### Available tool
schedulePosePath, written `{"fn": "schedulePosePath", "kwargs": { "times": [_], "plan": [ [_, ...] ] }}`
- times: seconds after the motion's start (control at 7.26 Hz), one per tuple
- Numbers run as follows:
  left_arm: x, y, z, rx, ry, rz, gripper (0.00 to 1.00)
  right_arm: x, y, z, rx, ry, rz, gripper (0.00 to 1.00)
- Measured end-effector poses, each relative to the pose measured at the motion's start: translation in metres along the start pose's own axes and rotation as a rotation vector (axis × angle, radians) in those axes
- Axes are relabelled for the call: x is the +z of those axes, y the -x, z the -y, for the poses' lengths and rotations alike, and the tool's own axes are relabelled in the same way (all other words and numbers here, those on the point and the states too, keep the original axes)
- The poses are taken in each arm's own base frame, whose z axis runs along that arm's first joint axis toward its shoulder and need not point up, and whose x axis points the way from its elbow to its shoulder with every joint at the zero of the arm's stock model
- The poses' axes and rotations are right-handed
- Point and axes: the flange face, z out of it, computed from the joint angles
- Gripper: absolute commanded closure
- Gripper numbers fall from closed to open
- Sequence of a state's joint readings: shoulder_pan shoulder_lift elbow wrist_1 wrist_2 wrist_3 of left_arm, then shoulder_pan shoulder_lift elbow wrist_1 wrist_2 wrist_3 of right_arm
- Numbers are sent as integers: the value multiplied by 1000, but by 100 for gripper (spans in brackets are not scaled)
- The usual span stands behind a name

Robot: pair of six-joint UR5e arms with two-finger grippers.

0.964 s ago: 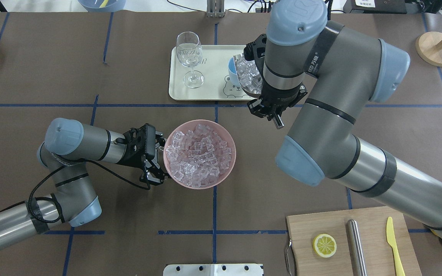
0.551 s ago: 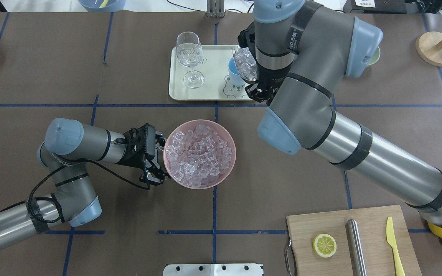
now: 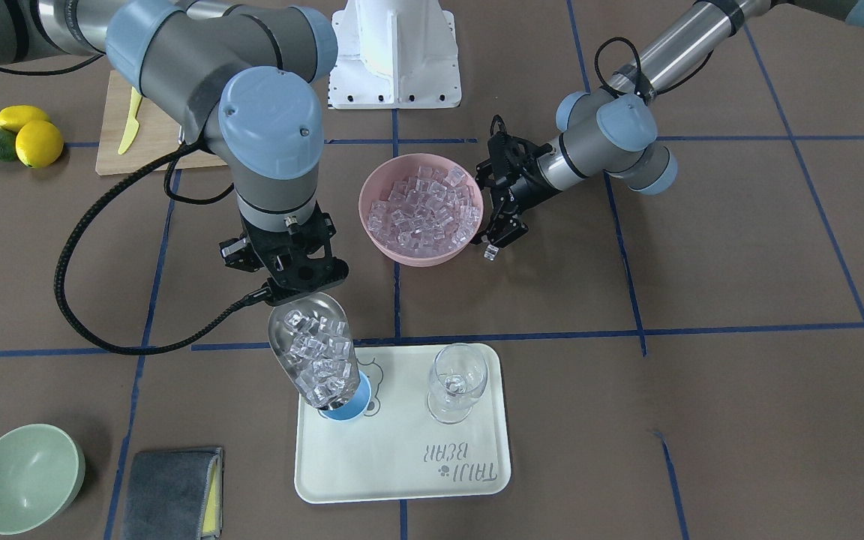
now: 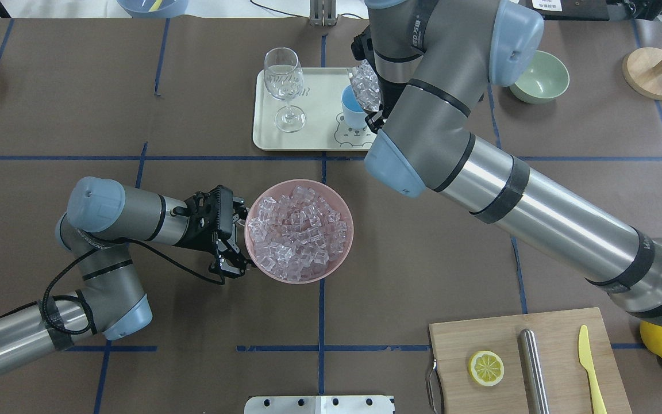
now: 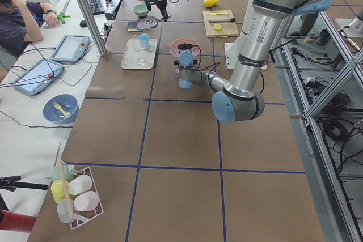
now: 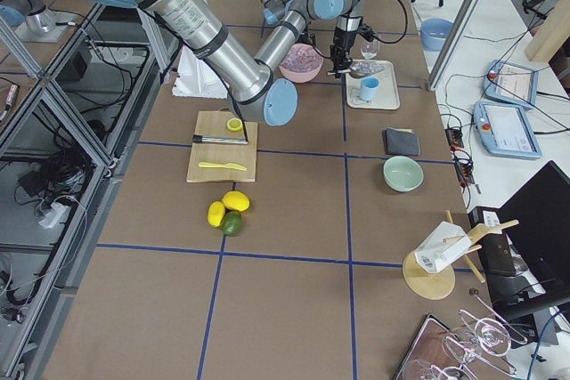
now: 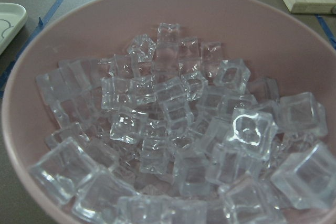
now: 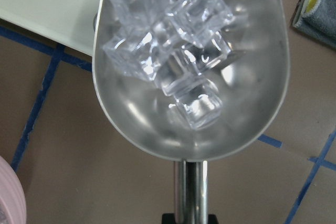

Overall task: Put ice in cup with scoop
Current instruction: 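Tilt the scoop with the right gripper to pour ice into the cup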

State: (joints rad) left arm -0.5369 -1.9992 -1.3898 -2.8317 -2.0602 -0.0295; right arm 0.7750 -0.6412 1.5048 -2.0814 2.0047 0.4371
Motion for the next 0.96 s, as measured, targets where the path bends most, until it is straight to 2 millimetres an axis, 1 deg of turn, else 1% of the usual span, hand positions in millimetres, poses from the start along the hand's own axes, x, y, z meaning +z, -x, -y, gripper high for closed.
{"fn": "schedulePosePath", "kwargs": {
  "times": [0.28,0.96],
  "plan": [
    [0,0,1,1,-1,0,0,1,-5,1,-56,50,-43,100],
    [0,0,2,1,-2,0,0,-23,-5,-4,-145,155,-117,100]
  ]
}}
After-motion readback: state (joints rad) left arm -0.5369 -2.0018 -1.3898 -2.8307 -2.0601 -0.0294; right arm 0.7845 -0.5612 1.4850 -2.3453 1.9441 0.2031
